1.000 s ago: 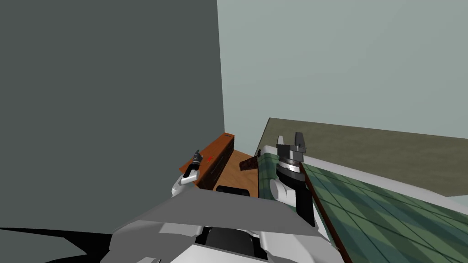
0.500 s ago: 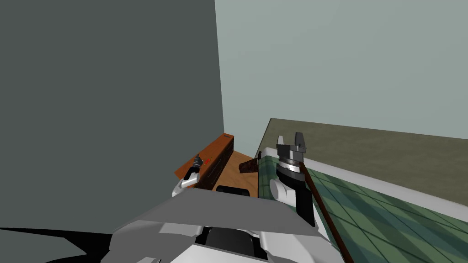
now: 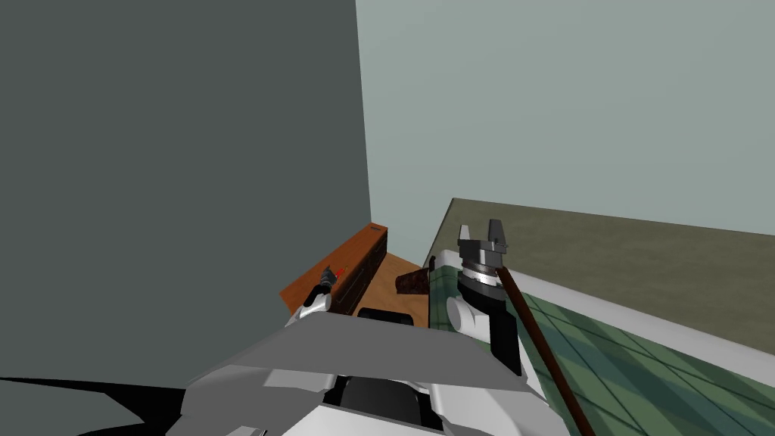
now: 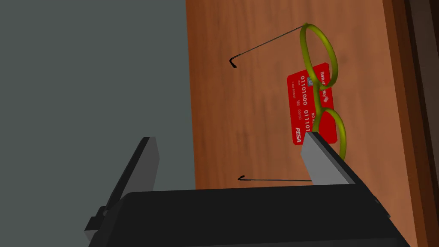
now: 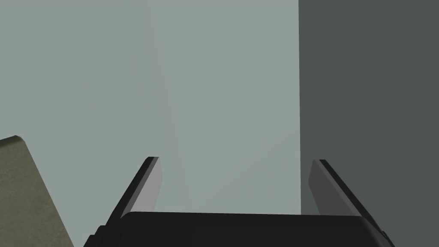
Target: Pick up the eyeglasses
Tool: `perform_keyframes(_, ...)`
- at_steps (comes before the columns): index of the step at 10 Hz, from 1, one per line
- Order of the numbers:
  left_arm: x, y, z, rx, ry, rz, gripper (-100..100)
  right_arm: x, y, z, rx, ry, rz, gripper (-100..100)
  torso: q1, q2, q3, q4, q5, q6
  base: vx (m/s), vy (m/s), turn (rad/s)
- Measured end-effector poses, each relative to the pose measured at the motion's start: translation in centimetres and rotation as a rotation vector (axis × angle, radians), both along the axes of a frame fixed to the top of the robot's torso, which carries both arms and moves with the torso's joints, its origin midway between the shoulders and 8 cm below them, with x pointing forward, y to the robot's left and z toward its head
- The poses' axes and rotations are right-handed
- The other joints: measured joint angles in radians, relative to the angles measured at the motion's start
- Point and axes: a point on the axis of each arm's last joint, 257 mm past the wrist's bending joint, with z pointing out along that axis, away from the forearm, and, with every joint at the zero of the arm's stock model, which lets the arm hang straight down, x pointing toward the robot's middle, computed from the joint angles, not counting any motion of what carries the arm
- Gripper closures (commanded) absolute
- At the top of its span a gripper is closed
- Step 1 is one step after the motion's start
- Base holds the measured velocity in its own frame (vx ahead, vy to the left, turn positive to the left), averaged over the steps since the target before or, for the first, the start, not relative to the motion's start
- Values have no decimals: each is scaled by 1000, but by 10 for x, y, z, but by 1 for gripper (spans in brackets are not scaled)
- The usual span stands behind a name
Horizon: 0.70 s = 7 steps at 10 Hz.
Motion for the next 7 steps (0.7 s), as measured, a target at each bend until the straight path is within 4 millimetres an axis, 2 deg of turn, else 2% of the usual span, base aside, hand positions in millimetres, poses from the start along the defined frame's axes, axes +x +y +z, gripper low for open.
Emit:
perform_keyframes(1, -17, -9, -16, -36, 34, 17, -100, 0, 0, 0, 0, 0, 0, 0, 1, -2, -1, 0, 0, 0, 151, -2, 28)
perform_keyframes(2, -27, -11, -27, -54, 59, 22, -100, 0, 0, 0, 0, 0, 0, 0, 2, -1, 0, 0, 0, 0, 50, 9, -4)
perform_keyframes(4, -35, -12, -37, -71, 78, 30, -100, 0, 0, 0, 0, 0, 0, 0, 4, 7, 4, 1, 1, 0, 45, 16, 21)
perform_keyframes(6, -55, -17, -58, -100, 122, 44, -100, 0, 0, 0, 0, 0, 0, 0, 4, 6, 3, 1, 1, 0, 52, 8, 12)
perform_keyframes(7, -56, -17, -59, -102, 123, 45, 0, 0, 0, 0, 0, 0, 0, 0, 3, 7, 4, 2, 1, 0, 6, 1, -1)
